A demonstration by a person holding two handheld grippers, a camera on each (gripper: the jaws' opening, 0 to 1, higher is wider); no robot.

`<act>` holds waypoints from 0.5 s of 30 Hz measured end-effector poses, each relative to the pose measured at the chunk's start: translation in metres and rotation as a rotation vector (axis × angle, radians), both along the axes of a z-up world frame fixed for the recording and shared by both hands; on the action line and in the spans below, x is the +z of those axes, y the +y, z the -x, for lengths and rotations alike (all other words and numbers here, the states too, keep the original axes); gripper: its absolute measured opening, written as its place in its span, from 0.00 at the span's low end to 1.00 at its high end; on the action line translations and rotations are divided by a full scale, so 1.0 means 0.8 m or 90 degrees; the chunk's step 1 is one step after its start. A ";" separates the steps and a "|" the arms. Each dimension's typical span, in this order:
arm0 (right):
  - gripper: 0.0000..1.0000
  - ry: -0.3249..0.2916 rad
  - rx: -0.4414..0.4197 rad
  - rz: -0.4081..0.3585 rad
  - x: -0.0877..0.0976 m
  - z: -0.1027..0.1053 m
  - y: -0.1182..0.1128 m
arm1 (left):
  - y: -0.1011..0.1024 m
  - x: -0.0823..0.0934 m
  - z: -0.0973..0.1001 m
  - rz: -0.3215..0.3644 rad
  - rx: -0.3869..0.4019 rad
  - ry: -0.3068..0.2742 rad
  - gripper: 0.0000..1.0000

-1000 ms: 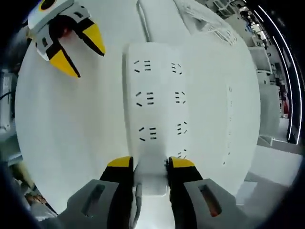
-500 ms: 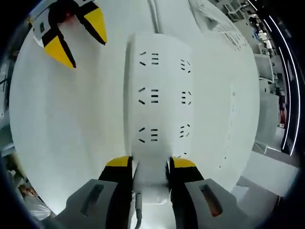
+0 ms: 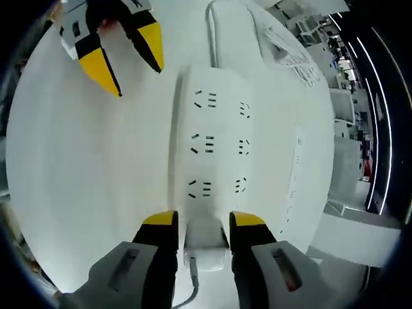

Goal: Straighten the power strip on the desk, plug the charger into it

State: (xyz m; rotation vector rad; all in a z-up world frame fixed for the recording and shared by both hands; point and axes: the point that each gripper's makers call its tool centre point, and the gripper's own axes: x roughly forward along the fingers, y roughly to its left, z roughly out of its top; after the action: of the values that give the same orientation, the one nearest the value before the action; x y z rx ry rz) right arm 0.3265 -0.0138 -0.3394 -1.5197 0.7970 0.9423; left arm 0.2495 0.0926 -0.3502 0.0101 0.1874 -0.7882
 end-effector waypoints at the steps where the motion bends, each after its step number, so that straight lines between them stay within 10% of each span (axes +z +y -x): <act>1: 0.32 -0.007 0.003 0.002 0.006 0.000 -0.005 | 0.000 0.000 0.000 0.000 0.001 0.001 0.23; 15: 0.26 -0.018 -0.029 -0.077 0.009 -0.002 -0.027 | 0.001 -0.001 0.000 0.001 0.002 0.004 0.23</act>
State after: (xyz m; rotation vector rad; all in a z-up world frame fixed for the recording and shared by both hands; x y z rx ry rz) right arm 0.3282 -0.0355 -0.3319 -1.4016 0.7375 0.9170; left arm 0.2499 0.0933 -0.3512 0.0054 0.1928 -0.7848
